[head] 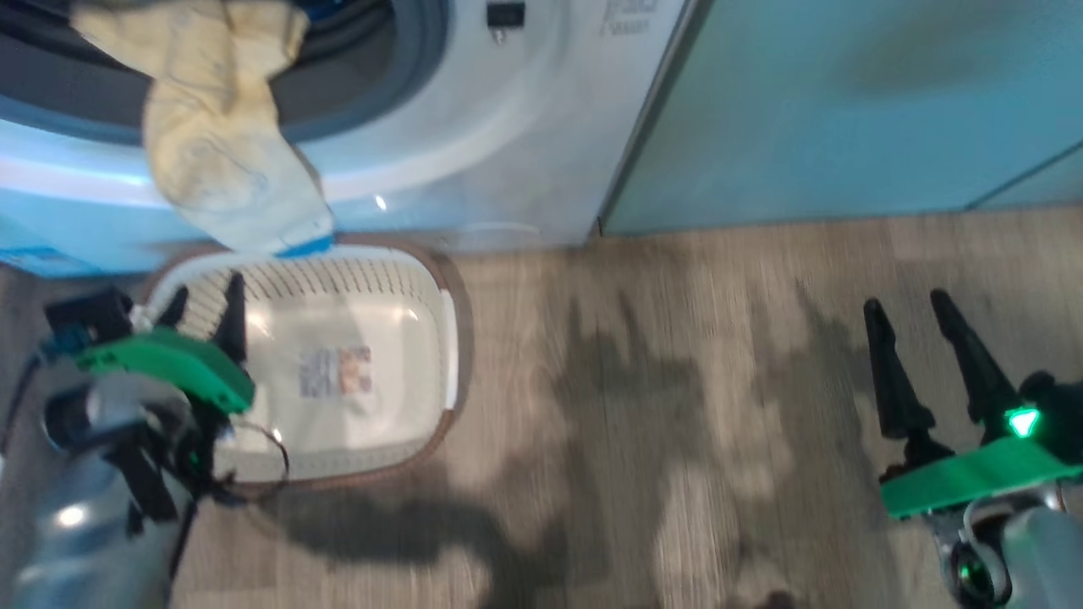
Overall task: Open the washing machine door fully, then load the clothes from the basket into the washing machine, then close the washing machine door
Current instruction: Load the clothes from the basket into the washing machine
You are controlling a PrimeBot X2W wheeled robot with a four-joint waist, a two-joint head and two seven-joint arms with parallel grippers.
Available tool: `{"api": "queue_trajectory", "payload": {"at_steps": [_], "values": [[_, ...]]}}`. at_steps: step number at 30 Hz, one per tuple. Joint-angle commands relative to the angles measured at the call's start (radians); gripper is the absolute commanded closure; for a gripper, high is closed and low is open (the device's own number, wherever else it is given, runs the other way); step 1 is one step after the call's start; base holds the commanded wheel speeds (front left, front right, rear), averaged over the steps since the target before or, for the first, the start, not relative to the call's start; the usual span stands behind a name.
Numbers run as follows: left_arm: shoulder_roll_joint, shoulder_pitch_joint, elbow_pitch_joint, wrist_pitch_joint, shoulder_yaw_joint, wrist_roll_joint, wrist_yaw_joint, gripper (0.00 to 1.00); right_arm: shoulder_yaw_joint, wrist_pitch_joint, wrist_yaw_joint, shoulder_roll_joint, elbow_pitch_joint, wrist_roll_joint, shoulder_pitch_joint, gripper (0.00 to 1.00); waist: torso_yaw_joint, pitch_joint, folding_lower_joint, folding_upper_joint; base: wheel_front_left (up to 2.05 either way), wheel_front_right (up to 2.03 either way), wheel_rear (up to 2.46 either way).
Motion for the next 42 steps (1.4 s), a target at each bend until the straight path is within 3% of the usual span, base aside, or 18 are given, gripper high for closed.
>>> {"api": "queue_trajectory", "payload": {"at_steps": [1, 18, 35, 36, 37, 38, 42], "values": [[0.058, -0.057, 0.006, -0.009, 0.013, -0.023, -0.001, 0.00, 0.021, -0.007, 0.002, -0.013, -0.035, 0.001, -0.027, 0.00, -0.031, 0.081, -0.0003, 0.0000, 0.00, 0.00, 0.00], [0.187, -0.335, 0.134, -0.009, -0.133, -0.162, -0.001, 0.00, 0.032, -0.007, 0.002, -0.021, -0.053, -0.010, -0.118, 0.00, -0.039, 0.286, -0.0003, 0.0000, 0.00, 0.00, 0.00], [0.220, -0.407, -0.003, -0.009, -0.212, -0.117, -0.001, 0.00, 0.041, -0.007, 0.002, -0.019, -0.044, -0.017, -0.148, 0.00, -0.024, 0.323, -0.0003, 0.0000, 0.00, 0.00, 0.00], [0.220, -0.404, -0.008, -0.009, -0.214, -0.111, -0.001, 0.02, 0.041, -0.007, 0.002, -0.019, -0.042, -0.017, -0.147, 0.00, -0.024, 0.321, -0.0003, 0.0000, 0.00, 0.00, 0.00], [0.219, -0.401, -0.013, -0.009, -0.217, -0.107, -0.001, 0.25, 0.041, -0.007, 0.002, -0.020, -0.041, -0.018, -0.146, 0.00, -0.023, 0.316, -0.0003, 0.0000, 0.00, 0.00, 0.00], [0.217, -0.396, -0.016, -0.009, -0.220, -0.105, -0.001, 0.42, 0.041, -0.007, 0.002, -0.020, -0.039, -0.018, -0.145, 0.00, -0.023, 0.312, -0.0003, 0.0000, 0.00, 0.00, 0.00], [0.215, -0.380, -0.026, -0.009, -0.227, -0.097, -0.001, 0.69, 0.044, -0.007, 0.002, -0.022, -0.036, -0.018, -0.139, 0.00, -0.021, 0.293, -0.0003, 0.0000, 0.00, 0.00, 0.00]]}}
